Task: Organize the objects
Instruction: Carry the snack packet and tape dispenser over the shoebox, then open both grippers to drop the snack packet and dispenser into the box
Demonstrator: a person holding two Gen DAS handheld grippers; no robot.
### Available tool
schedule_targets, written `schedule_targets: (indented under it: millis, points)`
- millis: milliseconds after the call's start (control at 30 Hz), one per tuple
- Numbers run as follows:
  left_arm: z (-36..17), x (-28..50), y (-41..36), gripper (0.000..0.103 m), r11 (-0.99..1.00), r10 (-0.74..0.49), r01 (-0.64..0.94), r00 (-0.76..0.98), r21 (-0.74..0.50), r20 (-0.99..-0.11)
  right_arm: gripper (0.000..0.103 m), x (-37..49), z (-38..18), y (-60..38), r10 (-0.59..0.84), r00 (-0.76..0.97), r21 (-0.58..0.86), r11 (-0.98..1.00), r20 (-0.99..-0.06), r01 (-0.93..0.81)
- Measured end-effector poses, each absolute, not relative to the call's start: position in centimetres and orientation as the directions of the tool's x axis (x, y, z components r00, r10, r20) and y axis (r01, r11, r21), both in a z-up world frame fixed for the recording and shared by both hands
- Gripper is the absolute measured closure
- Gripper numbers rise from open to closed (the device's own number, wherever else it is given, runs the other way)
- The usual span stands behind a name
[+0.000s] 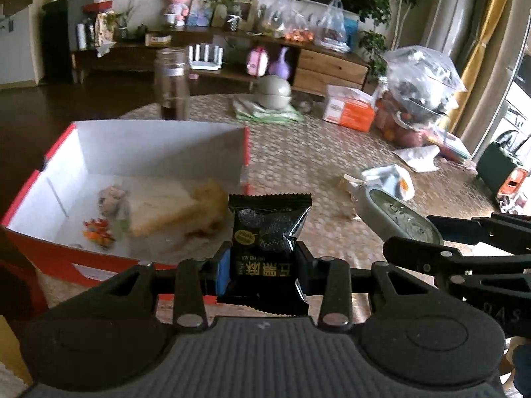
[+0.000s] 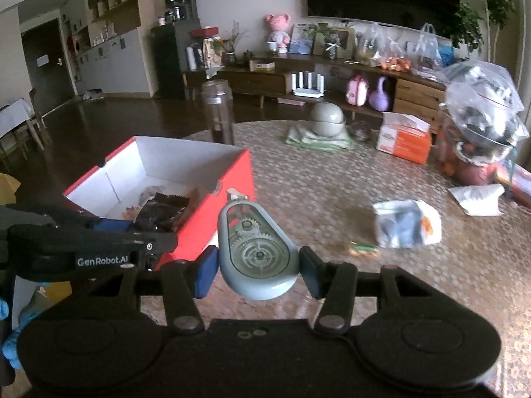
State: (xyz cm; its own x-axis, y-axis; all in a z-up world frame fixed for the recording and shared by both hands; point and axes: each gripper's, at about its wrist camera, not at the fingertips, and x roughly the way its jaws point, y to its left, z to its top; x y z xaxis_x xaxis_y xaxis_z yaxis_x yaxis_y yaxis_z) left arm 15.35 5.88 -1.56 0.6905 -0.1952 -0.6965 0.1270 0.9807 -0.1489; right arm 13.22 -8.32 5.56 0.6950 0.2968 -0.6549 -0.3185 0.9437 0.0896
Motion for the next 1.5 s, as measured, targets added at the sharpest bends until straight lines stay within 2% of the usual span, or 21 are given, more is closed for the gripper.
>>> schedule_targets:
  millis: [600,1133,1500]
  points:
    - [-1.2,18.6,15.8,0.065,0.998,-0.046,-0.002,0.696,-0.066,-0.717,0.051,18.5,5.9,1.2,0.369,0.651,0.085,0.902,-0.663,-0.424]
    - [-4.1,24.4,19.7,0.065,0.986,0.154,-0.054,0.658,0.157,-0.737,0.051,24.2,2.3,6.5,0.31,0.609,0.0,0.891,-0.73,-0.453]
    - [-7.9,28.0,20.1,0.064,0.985,0.157,-0.022,0.532,0.172,-0.832,0.051,25.8,-0.2,7.6,0.261,0.589,-0.05,0.887,-0.764,-0.459]
